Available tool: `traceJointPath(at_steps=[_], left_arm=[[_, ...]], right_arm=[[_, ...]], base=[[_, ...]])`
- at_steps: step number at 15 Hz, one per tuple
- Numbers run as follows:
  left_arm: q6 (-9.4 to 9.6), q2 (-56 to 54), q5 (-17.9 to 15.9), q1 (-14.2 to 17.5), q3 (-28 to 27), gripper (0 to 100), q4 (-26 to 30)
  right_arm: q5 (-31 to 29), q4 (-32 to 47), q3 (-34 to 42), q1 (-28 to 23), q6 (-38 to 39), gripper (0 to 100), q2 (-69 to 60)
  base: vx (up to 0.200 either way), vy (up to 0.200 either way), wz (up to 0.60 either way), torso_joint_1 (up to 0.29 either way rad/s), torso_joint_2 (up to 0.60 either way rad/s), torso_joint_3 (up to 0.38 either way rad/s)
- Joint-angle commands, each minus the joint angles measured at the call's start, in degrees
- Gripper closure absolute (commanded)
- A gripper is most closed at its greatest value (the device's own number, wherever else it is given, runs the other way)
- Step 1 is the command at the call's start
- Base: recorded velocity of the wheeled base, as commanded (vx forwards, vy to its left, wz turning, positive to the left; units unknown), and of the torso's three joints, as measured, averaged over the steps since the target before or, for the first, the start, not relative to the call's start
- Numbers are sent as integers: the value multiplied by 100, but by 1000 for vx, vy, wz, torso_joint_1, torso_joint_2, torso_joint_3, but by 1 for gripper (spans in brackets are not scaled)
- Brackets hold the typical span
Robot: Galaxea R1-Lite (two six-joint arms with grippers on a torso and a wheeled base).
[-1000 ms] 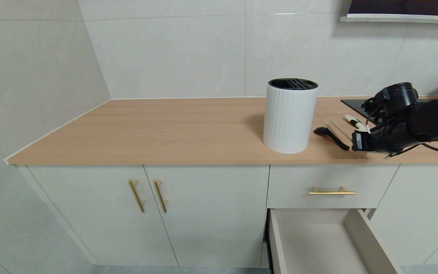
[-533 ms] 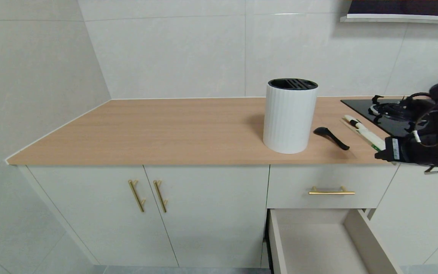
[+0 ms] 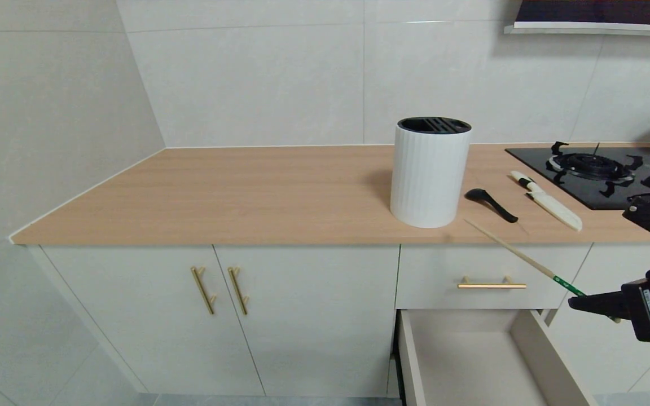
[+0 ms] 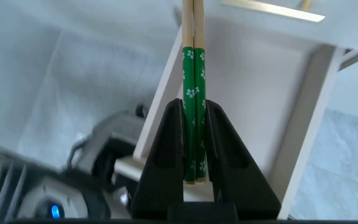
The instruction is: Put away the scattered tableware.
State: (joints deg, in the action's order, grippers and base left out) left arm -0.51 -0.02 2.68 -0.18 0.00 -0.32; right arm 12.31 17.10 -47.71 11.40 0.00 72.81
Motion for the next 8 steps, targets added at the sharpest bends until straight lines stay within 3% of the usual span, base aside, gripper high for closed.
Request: traceJointPath(at_steps=[1, 5, 8], left_arm=[[7, 2, 4, 1, 0, 0, -3], [-2, 2, 4, 1, 0, 0, -3], [-2, 2, 4, 1, 0, 0, -3]], right_arm=[[-1, -14, 324, 47, -343, 100, 13], [8, -14, 403, 55, -360, 100, 550], [26, -40, 456, 91, -387, 100, 717]], base=[[0, 0, 0, 0, 0, 0], [0, 0, 0, 0, 0, 0], [0, 0, 0, -110, 258, 147]])
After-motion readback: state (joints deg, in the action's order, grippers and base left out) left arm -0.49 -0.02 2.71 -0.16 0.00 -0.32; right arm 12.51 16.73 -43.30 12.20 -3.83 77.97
